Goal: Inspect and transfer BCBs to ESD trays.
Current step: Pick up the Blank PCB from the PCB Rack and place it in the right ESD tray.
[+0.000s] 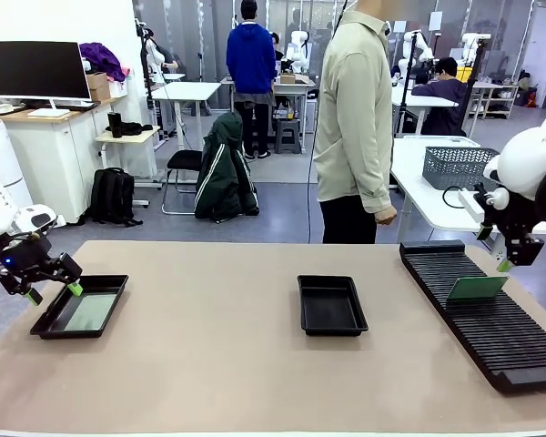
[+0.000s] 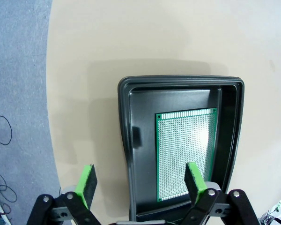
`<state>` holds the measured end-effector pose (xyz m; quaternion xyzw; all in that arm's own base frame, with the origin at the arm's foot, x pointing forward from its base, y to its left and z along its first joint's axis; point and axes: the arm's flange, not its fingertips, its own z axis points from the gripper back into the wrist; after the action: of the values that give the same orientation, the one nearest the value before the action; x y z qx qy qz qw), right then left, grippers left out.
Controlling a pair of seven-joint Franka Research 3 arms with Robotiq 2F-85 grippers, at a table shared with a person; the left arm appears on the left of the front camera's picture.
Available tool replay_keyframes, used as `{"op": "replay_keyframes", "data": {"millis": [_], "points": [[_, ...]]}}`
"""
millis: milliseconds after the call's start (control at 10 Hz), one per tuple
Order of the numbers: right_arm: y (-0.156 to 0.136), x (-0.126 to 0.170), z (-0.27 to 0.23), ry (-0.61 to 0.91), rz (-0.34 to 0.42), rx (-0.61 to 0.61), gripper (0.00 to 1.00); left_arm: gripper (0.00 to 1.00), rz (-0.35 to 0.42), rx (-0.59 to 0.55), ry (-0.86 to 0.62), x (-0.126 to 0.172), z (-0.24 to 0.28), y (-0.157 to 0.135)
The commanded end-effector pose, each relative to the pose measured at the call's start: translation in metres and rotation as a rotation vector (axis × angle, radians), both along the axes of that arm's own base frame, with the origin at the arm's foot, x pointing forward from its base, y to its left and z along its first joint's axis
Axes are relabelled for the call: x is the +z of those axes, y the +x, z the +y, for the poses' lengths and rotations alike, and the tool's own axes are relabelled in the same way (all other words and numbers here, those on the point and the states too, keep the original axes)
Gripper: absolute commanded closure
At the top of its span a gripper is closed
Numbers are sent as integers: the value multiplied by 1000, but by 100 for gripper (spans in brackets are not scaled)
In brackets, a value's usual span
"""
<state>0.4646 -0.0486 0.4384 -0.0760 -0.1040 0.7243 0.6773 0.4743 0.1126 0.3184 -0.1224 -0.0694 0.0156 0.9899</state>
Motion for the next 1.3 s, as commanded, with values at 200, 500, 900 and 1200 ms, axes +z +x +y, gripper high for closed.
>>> {"op": "replay_keyframes", "data": {"millis": [200,500,900,1200], "points": [[4,-33,-8,22,-38,26,0,0,-1,2,-1,0,1,-1],[9,-50,-13,43,-39,14,0,0,-1,2,-1,0,1,-1],[16,-70,-18,45,-24,-7,0,0,-1,2,-1,0,1,-1],[17,-81,-20,64,-26,-9,0,0,-1,2,-1,0,1,-1]]}}
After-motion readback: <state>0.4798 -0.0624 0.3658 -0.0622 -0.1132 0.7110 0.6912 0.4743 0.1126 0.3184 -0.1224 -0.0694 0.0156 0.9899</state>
